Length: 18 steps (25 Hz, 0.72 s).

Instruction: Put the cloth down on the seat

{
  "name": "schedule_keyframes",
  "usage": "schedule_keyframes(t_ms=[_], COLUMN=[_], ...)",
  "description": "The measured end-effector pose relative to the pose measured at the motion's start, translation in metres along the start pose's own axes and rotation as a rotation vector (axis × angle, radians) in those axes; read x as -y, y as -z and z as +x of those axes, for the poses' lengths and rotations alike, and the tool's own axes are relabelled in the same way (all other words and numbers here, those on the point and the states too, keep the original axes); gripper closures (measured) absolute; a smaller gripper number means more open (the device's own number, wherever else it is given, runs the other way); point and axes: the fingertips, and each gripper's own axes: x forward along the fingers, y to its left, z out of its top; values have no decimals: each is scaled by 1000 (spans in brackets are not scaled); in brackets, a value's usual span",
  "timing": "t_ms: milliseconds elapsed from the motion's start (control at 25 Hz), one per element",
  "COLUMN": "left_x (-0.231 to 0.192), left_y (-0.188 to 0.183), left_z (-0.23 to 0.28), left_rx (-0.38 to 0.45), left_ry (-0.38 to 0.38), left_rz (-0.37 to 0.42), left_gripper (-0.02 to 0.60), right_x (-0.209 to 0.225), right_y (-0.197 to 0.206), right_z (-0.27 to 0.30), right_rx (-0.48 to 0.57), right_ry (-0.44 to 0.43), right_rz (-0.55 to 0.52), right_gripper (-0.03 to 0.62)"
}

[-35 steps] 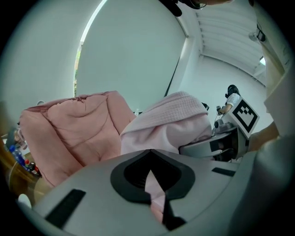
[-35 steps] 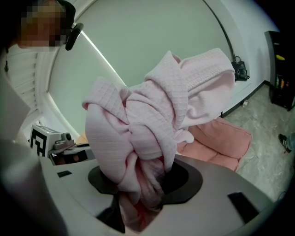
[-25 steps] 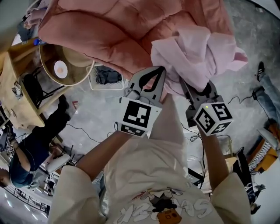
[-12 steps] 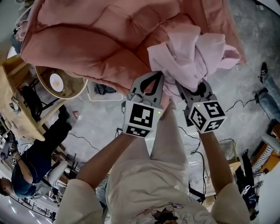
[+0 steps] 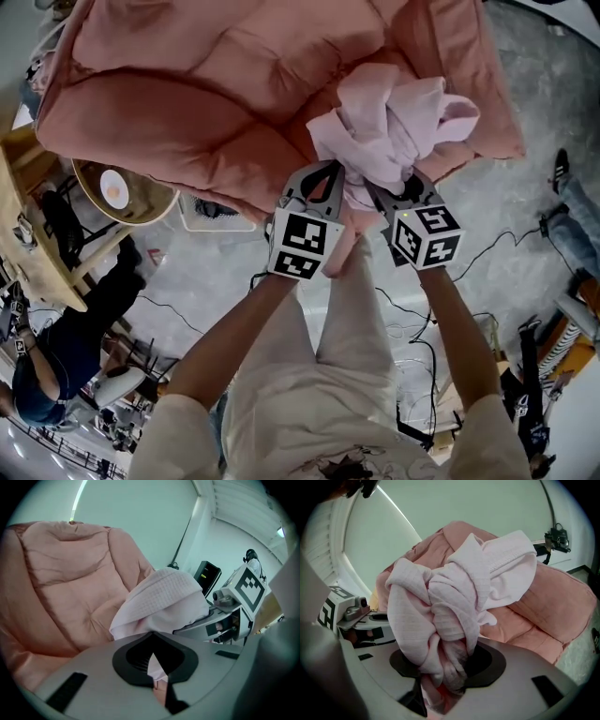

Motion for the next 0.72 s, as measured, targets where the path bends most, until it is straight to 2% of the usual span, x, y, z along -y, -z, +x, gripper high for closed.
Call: schedule_keyframes(t_ms=[240,400,720], left_x=[-4,0,2], left_y=[8,9,13], left_z=[18,32,52], left_rx=[-11,30,34], left_ry=[-7,14,18], left_rz=[-18,-52,-14], left_gripper=[577,577,577], right_x=[15,30,44], right_y=[14,21,32], right_z=[17,26,48], right_rx=[-32,-36,-58], right_ry=[-14,-19,-21], right_rz=[-1,6,-14], right_gripper=[362,362,362])
